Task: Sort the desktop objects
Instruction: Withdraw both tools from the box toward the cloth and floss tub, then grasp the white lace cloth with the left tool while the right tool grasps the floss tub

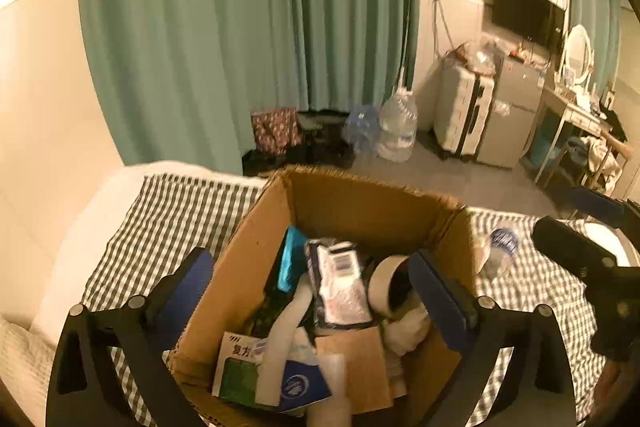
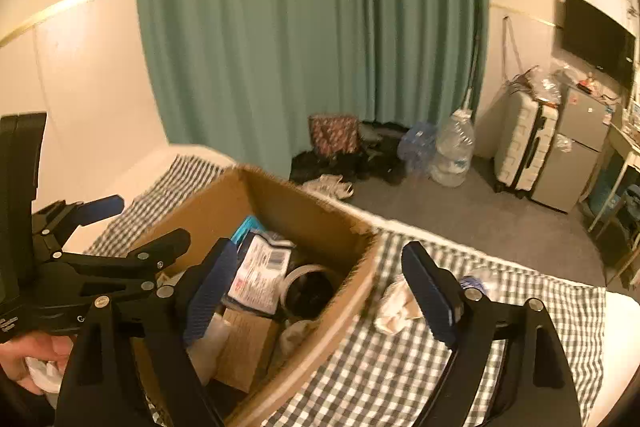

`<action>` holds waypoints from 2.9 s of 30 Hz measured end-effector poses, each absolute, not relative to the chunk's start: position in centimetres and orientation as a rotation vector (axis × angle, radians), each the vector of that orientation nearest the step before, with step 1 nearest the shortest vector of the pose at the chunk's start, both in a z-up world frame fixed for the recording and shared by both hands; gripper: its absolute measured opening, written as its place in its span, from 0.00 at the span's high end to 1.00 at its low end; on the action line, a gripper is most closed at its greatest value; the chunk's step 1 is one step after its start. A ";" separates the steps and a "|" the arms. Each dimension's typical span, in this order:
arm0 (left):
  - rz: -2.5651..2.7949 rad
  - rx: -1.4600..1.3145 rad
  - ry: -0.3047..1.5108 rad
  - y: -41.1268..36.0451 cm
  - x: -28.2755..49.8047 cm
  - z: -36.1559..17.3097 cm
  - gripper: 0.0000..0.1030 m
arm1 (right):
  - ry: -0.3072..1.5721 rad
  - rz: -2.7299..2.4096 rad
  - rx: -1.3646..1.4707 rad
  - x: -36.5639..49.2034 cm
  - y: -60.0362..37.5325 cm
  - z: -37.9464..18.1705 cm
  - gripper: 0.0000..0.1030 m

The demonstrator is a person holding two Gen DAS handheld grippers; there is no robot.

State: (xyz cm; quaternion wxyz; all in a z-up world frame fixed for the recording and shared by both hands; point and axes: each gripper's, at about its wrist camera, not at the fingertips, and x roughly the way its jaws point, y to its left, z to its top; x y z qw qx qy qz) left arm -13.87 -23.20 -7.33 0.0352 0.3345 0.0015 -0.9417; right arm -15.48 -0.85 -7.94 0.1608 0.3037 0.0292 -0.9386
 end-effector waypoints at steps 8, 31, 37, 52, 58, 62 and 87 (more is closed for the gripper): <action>-2.992 0.942 -0.028 -19.9 -12.0 -5.1 0.00 | 0.126 -2.836 0.731 -11.9 3.2 -4.1 0.00; -3.222 0.882 -0.176 -7.4 -11.6 -6.0 0.00 | 0.103 -2.952 0.838 -9.3 16.5 -6.1 0.00; -3.243 1.007 -0.164 -5.0 -13.3 -8.2 0.00 | 0.066 -2.852 0.963 -11.9 19.2 -9.9 0.00; -3.124 1.338 -0.174 -1.7 -18.8 -17.8 0.00 | 0.127 -2.631 1.140 -20.6 21.6 -17.6 0.00; -3.132 1.362 -0.282 -0.1 -19.8 -20.4 0.00 | 0.165 -2.496 1.180 -24.8 19.0 -21.1 0.00; -3.121 1.350 -0.348 0.4 -20.4 -21.8 0.00 | 0.143 -2.400 1.241 -27.3 18.1 -22.8 0.00; -3.088 1.346 -0.347 1.2 -22.6 -25.3 0.00 | 0.206 -2.371 1.642 -29.2 23.0 -26.6 0.00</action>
